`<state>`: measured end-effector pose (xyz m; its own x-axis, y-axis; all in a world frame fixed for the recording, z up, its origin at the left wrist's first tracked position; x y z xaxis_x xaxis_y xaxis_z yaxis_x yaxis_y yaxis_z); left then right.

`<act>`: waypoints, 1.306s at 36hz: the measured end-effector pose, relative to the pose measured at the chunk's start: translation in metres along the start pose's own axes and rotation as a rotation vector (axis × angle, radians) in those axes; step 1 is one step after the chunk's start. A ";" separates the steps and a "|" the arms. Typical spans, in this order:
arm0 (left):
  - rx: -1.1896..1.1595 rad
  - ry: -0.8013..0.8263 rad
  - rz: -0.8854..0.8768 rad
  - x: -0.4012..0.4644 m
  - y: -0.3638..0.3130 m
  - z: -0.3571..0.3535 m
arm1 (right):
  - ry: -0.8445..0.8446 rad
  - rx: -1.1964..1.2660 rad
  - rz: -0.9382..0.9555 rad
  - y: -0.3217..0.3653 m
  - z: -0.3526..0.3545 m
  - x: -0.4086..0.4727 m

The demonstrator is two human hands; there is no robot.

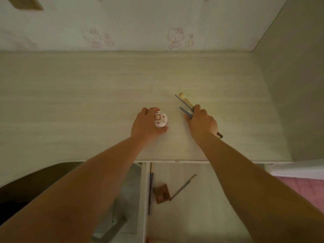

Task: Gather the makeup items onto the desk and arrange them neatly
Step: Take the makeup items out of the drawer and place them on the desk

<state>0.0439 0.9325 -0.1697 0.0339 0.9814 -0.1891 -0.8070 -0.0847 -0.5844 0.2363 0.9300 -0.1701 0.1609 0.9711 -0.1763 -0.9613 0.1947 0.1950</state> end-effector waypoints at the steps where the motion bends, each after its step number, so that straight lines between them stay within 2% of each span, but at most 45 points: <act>1: 0.016 -0.016 -0.026 0.005 0.000 0.000 | -0.002 -0.027 0.004 0.001 -0.003 0.004; 11: 0.052 -0.140 -0.121 0.037 -0.001 0.002 | -0.150 -0.248 0.023 0.009 -0.010 0.023; 18: 0.018 -0.208 -0.170 0.035 0.002 0.003 | -0.024 -0.162 -0.004 0.003 -0.023 0.032; 25: -0.088 -0.115 -0.117 0.033 0.002 0.003 | 0.072 -0.125 -0.060 -0.001 -0.024 0.038; 28: -0.043 -0.133 -0.124 0.021 -0.002 0.009 | -0.011 -0.096 0.009 0.006 -0.011 0.029; 32: 0.049 -0.354 -0.350 -0.025 -0.027 0.033 | -0.176 0.004 0.195 0.026 0.008 -0.007; 34: 0.054 -0.388 -0.434 -0.054 -0.033 0.030 | -0.265 0.047 0.293 0.034 0.015 -0.036; 38: 0.041 -0.290 -0.531 -0.112 -0.032 0.005 | -0.477 0.163 0.465 0.035 0.021 -0.107; 40: 0.050 -0.204 -0.560 -0.140 -0.027 -0.012 | -0.518 0.209 0.542 0.029 0.014 -0.140; 43: 0.105 -0.010 -0.535 -0.178 -0.012 -0.048 | -0.438 0.226 0.626 0.016 -0.013 -0.177; 47: 0.312 0.380 -0.346 -0.223 0.024 -0.120 | -0.130 0.148 0.648 -0.001 -0.076 -0.197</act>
<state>0.0874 0.6909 -0.2366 0.4874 0.8076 -0.3321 -0.8446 0.3394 -0.4142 0.1889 0.7280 -0.2092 -0.4032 0.9049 0.1367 -0.8332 -0.4247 0.3542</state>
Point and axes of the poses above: each hand's wrist, its own x-axis towards the middle knuckle, its own z-axis out of the back of the hand, y = z × x, the point moved 10 cm from there along x, towards the middle knuckle, and after that the axes turned 2 degrees about z, right-handed, at the moved point
